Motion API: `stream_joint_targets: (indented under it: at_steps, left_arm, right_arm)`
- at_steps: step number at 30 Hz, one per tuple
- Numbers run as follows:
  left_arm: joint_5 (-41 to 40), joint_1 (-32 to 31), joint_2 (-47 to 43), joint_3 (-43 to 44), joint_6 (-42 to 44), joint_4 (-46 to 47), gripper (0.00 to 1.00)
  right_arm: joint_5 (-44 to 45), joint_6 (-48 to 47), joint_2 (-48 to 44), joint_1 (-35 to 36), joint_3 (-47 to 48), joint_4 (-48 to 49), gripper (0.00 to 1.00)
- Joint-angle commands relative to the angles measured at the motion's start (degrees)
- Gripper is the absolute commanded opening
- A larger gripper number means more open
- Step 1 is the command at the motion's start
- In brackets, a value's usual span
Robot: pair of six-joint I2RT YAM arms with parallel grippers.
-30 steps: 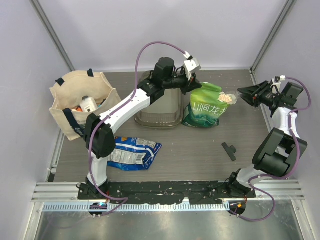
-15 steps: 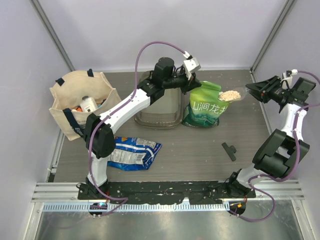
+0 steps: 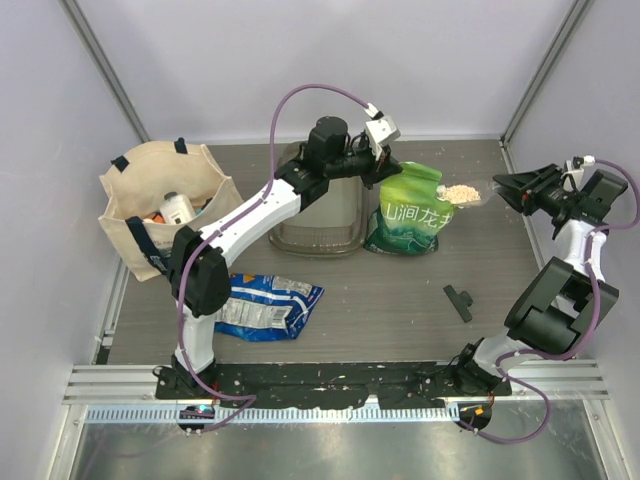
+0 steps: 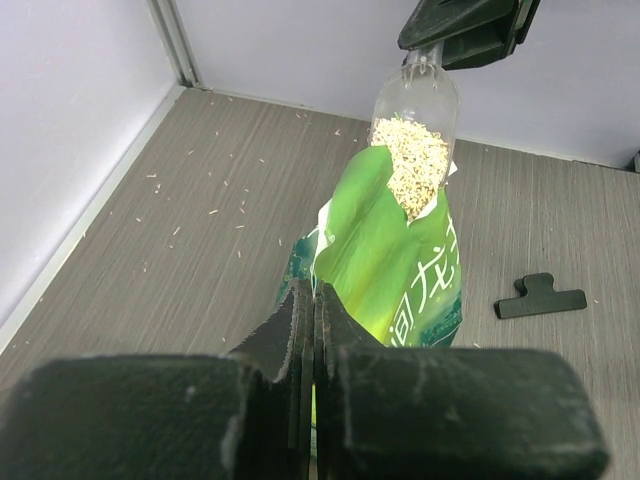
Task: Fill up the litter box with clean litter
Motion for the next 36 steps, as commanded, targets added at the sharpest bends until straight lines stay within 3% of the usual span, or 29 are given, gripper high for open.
stream_joint_targets:
  at_steps: [1, 7, 12, 23, 31, 36]
  left_arm:
    - [-3.1, 1.9, -4.5, 0.2, 0.0, 4.3, 0.0]
    - [-3.2, 1.9, -4.6, 0.0, 0.3, 4.0, 0.0]
    - [-3.6, 1.9, -4.8, -0.2, 0.7, 3.8, 0.0]
    - [-3.9, 1.9, -5.0, -0.2, 1.8, 3.6, 0.0]
    - [-4.4, 1.9, -5.1, -0.2, 2.6, 3.3, 0.0]
    - [-5.6, 2.0, -4.5, 0.1, 3.0, 3.7, 0.0]
  right_arm:
    - [-2.5, 6.5, -1.5, 0.3, -2.0, 11.7, 0.01]
    - [-3.9, 10.1, -1.0, 0.3, -2.7, 16.8, 0.01]
    - [-4.9, 19.8, -0.6, 0.3, -5.1, 27.9, 0.01]
    - [-5.4, 21.1, -0.2, 0.2, -8.6, 30.1, 0.01]
    - [-5.9, 33.0, 1.2, -0.1, -10.1, 45.1, 0.01]
    - [-6.2, 35.5, 1.3, -0.1, -9.4, 47.4, 0.01]
